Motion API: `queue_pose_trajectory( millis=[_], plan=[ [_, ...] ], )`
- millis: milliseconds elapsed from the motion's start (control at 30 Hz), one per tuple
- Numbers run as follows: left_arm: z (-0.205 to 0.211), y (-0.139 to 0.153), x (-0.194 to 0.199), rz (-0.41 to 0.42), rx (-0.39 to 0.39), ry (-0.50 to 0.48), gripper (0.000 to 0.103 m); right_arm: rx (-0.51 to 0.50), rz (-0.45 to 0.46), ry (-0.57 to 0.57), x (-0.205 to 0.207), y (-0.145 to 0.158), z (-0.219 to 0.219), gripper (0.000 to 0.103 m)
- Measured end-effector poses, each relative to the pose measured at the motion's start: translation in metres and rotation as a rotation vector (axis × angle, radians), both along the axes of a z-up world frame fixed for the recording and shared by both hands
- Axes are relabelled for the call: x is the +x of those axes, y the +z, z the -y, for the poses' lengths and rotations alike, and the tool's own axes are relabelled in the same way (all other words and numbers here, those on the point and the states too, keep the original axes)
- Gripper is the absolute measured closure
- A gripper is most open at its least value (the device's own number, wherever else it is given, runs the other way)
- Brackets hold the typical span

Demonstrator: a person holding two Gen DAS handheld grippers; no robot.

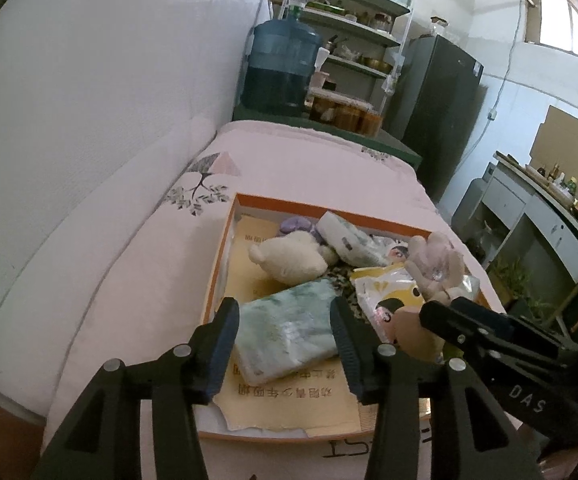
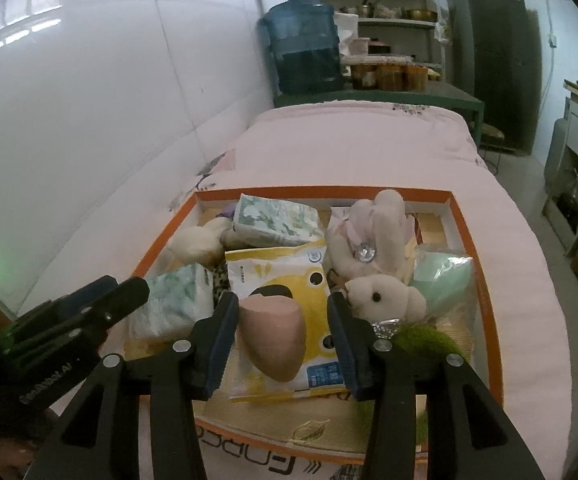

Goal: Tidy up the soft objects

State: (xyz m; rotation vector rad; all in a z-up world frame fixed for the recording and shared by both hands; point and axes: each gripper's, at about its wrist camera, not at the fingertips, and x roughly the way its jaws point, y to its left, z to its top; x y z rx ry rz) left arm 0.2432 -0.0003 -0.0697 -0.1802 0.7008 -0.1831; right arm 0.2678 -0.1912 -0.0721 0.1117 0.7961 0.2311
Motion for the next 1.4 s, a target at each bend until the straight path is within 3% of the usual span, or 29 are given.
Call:
queue_pose_trajectory(
  millis=[1400],
  plan=[
    [0.001, 0.05, -0.053, 0.107, 0.024, -0.016, 0.056, -0.035, 0.084, -0.08, -0.069, 0.058, 0.003, 0.056]
  ],
)
